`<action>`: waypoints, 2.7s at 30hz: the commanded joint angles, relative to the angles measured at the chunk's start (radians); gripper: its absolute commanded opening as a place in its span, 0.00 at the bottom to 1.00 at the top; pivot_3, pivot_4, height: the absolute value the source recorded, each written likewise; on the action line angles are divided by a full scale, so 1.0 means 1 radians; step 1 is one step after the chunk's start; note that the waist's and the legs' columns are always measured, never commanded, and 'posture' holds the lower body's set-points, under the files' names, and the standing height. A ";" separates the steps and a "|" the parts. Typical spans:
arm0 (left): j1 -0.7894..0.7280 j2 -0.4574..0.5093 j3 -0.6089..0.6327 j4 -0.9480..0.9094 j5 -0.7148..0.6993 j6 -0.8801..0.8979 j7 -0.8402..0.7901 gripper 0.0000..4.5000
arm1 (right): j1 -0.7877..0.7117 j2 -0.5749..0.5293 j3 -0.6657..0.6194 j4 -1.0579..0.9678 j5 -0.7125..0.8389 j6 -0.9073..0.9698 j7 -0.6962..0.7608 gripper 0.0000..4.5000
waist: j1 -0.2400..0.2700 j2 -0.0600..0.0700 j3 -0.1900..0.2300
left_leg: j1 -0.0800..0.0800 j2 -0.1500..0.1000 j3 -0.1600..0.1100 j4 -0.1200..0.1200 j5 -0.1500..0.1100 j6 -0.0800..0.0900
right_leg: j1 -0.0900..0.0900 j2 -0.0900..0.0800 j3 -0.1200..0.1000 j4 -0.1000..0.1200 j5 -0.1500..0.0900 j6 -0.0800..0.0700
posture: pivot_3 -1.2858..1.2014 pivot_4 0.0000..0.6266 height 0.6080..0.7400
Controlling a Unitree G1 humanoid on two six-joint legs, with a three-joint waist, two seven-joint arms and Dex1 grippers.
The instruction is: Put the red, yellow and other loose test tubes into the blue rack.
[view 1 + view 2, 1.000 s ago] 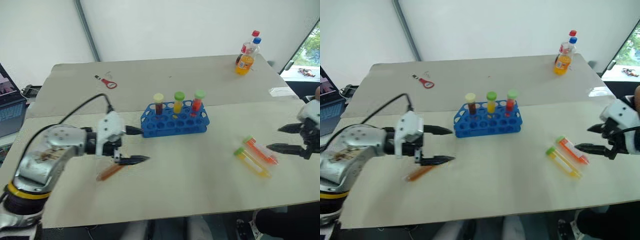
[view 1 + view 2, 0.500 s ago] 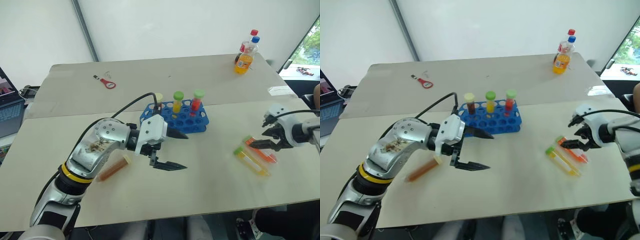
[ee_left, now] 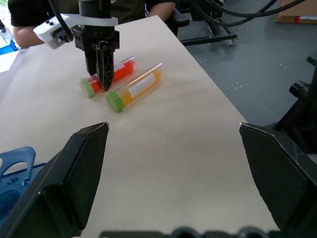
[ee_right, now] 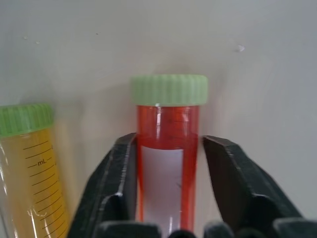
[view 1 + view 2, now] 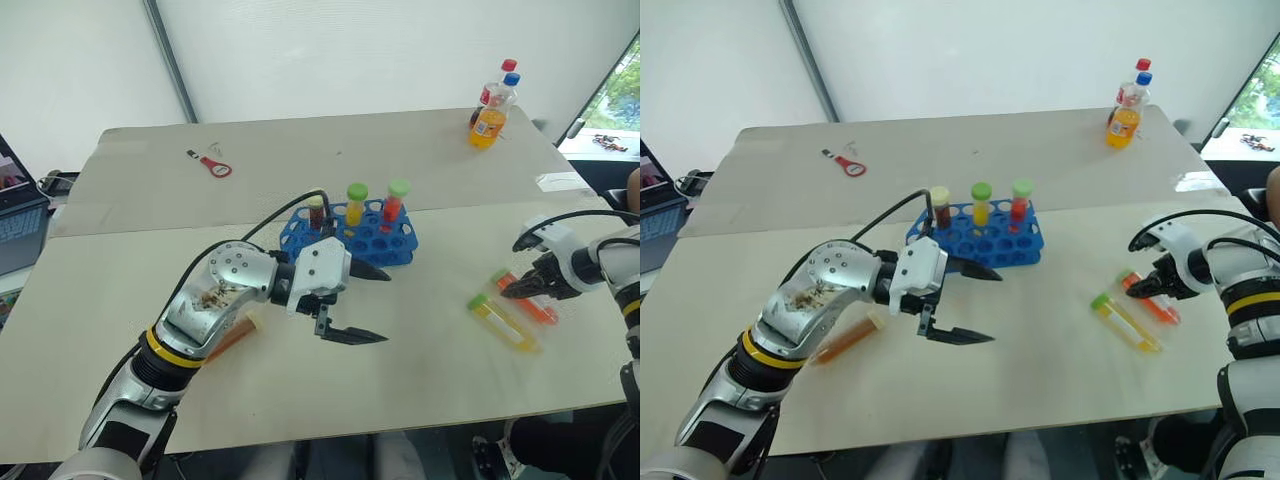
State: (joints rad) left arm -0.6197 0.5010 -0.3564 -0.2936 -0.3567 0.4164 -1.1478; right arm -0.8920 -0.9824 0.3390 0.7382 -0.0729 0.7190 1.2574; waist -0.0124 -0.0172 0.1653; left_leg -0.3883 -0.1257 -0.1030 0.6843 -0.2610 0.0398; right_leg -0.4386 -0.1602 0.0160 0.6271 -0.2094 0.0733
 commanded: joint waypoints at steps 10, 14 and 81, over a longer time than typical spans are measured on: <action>0.065 0.060 0.201 0.066 0.011 -0.020 0.122 1.00 | 0.122 0.146 -0.496 -0.669 0.262 0.032 -0.275 0.23 | -0.005 0.000 -0.001 | 0.000 0.001 -0.001 0.000 0.000 0.000 | -0.003 0.001 0.000 0.002 0.000 0.000 | 0.52 0.24 1.00; 0.089 0.041 0.258 0.070 0.015 -0.038 0.200 1.00 | 0.233 0.353 -0.602 -0.895 0.314 -0.047 -0.473 0.23 | 0.007 -0.001 -0.001 | 0.000 0.001 -0.002 0.001 0.000 -0.001 | -0.002 0.001 0.000 0.002 0.001 -0.001 | 0.52 0.24 1.00; 0.120 0.145 0.156 -0.095 -0.035 0.093 0.137 1.00 | 0.744 0.266 -0.584 -1.388 0.503 0.106 -0.745 0.83 | 0.000 -0.001 -0.001 | 0.003 0.003 -0.001 0.002 -0.003 0.005 | 0.000 0.008 0.005 0.001 0.005 -0.001 | 0.52 0.24 1.00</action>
State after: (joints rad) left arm -0.4948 0.6312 -0.1935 -0.3441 -0.3794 0.5380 -0.9674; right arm -0.1431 -0.6805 -0.1988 -0.5621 0.3673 0.6971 0.4836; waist -0.0123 -0.0183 0.1641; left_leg -0.3843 -0.1228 -0.1043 0.6859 -0.2648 0.0456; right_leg -0.4381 -0.1524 0.0203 0.6270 -0.2041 0.0719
